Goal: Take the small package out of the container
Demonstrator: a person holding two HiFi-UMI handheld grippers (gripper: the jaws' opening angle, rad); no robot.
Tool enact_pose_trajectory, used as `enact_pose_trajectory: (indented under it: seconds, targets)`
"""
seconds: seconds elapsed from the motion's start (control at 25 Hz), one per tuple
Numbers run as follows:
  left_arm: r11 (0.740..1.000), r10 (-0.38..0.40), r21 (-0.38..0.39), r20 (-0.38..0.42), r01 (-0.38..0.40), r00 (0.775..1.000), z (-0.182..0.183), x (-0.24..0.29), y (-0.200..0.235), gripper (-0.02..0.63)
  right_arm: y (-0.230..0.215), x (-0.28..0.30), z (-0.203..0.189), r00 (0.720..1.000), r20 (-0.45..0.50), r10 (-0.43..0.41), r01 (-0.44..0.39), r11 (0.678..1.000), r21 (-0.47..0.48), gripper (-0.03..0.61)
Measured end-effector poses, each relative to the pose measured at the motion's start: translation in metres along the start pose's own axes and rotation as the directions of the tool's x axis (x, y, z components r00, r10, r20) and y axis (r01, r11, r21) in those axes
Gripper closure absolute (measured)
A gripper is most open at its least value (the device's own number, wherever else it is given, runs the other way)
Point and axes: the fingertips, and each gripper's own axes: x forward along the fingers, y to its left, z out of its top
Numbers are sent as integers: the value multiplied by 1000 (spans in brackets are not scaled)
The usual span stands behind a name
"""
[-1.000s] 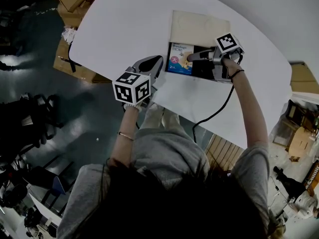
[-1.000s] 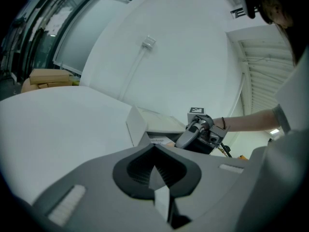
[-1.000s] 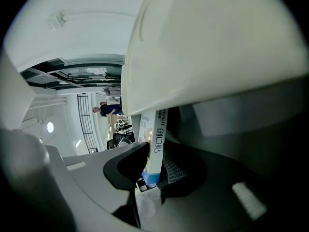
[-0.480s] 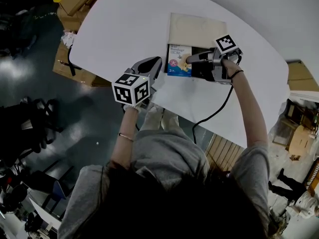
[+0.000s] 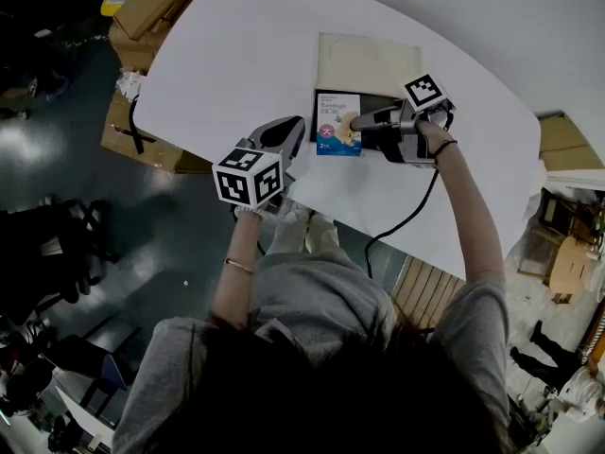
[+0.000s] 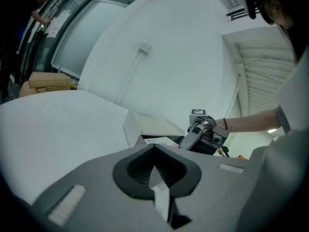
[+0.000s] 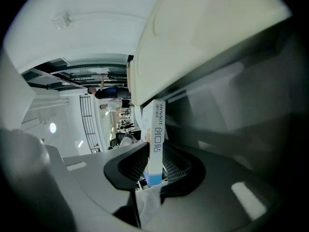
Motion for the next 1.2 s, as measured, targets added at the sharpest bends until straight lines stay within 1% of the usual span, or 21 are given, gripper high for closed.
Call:
enact_pose_trajectory:
  seconds: [0.12, 0.28, 0.52, 0.68, 0.8, 0.96, 1.08, 1.2]
  targets:
    - [1000, -7, 7, 0, 7, 1000, 1, -1, -1, 627, 3, 0, -1, 1000, 6, -1, 1, 1000, -12, 471]
    - [999, -21, 27, 1, 20, 1000, 4, -6, -3, 627, 10, -4, -5, 999, 40, 6, -4, 999, -49, 472]
    - [997, -45, 60, 23, 44, 999, 14, -21, -18, 627, 28, -19, -19, 990, 135, 48, -31, 991, -129, 471]
    - [995, -59, 78, 44, 56, 997, 21, -32, -28, 627, 41, -28, -30, 977, 201, 67, -27, 980, -195, 472]
    - [993, -75, 101, 64, 69, 995, 25, -40, -38, 627, 52, -39, -39, 957, 273, 99, -30, 968, -248, 472]
    - [987, -97, 133, 81, 86, 992, 34, -47, -48, 627, 65, -52, -44, 919, 361, 158, -43, 950, -308, 472]
    - [983, -113, 155, 96, 97, 989, 45, -53, -56, 627, 76, -67, -50, 888, 422, 181, -20, 933, -359, 472]
    - [978, -126, 182, 117, 104, 985, 58, -60, -63, 627, 84, -82, -59, 857, 480, 187, 28, 914, -406, 472]
